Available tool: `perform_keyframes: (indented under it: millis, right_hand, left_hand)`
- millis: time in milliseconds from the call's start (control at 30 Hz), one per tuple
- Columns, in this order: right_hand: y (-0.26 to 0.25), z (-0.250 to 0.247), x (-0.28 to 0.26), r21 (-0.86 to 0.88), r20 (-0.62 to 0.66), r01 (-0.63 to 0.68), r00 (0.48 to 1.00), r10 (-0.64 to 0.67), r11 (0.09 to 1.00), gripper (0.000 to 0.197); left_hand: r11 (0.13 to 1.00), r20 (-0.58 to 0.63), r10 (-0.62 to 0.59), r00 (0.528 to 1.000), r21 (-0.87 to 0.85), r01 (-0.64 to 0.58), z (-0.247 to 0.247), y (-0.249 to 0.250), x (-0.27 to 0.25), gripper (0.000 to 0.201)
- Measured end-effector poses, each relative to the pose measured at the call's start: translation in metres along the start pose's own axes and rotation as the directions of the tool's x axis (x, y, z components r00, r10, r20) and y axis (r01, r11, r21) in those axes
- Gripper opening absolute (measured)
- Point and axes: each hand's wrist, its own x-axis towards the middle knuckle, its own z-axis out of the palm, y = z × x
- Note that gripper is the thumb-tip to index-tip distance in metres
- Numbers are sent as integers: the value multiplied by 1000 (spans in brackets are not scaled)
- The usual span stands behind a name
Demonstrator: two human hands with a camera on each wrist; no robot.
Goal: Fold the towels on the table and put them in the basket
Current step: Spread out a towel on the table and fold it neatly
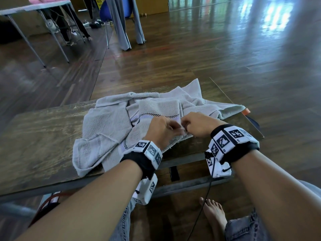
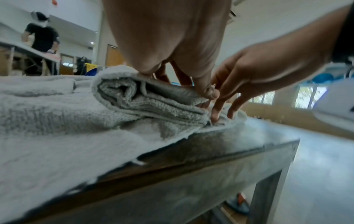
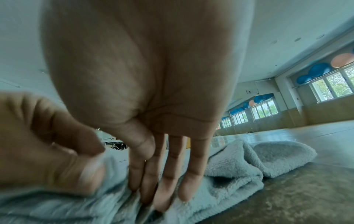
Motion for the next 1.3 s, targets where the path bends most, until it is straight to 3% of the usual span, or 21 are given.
perform_keyframes:
  millis: [200,300,467,600,667,833,1133,1300]
  right_hand:
    - [-2,-1,-1,1,18,-4,1000,4,1000,30]
    - [-4,-2,-1,8,17,-6,1000,6,1000,33]
    - [-5,-2,-2,24,18,-17,1000,17,1000,32]
    - [-5,-4,0,83,-22,-13,1000,14,996,29]
    - [-5,-7,1,112,-52,-21,998,27,994,28]
    - [-3,-7,3,169,-35,-55,997,61,984,30]
    - [0,-5,5,262,-69,-67,994,88,963,28]
    - [-1,-2,12,240,-187,-66,976,113,969,27]
  left_hand:
    - [938,168,155,974,285,-198,-6,-7,-4,25]
    - [911,164,218,962,319,-260,-9,-8,-4,14]
    - [904,109,191,975,368,-218,-11,-6,-1,3]
    - [961,-104,113,988,264,-82,-15,-2,8,12]
    - [973,-148,101,984,223,-66,-13,1,8,13]
    - [972,-68,100,993,218,-83,-4,3,0,13]
    - [988,-238,136,962,103,-114,1,3,4,15]
    - [974,-37,139,990,186,-130,9,-7,-1,15]
